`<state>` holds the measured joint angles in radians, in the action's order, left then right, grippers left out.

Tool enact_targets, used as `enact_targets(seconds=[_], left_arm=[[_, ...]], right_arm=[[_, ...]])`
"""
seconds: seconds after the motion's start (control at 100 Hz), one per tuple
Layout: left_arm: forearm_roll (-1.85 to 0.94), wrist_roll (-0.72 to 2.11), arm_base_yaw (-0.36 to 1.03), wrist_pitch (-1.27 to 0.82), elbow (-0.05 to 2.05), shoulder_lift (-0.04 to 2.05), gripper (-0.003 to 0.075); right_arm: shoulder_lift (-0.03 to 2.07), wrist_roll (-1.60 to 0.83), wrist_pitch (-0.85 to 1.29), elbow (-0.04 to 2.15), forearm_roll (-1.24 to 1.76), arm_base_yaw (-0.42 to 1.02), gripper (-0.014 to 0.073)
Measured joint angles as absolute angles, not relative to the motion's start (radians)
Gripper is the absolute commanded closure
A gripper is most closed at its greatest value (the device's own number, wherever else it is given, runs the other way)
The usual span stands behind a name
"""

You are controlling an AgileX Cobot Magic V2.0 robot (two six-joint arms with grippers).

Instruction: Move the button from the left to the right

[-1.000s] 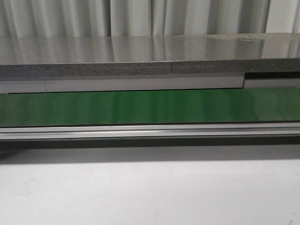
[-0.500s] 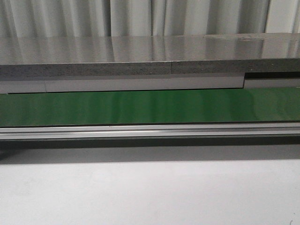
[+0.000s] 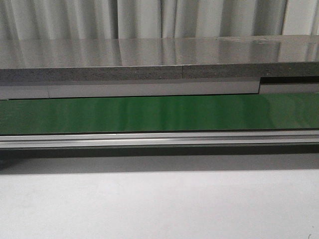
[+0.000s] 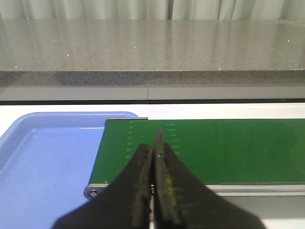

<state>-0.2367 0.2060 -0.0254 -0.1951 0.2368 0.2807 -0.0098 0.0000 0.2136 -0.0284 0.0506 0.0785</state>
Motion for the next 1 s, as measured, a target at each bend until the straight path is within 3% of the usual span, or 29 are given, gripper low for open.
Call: enact_targets(seconds=[0.43,0.74,1.0], left_arm=[[-0.168,0.204,-0.025,-0.162,0.165,0.188,0.0741],[-0.026,0.014,-0.025,-0.124,0.014,0.007,0.0741],[-0.014,0.000,-0.025,-0.113,0.006,-0.005,0.0741]], right_arm=[[-0.010,0.000,0.214,-0.028,0.051,0.079,0.0661],[-0.010,0.000,0.214,-0.028,0.051,0.079,0.0661],[-0.010,0.000,0.212,-0.028,0.051,0.079,0.0661]])
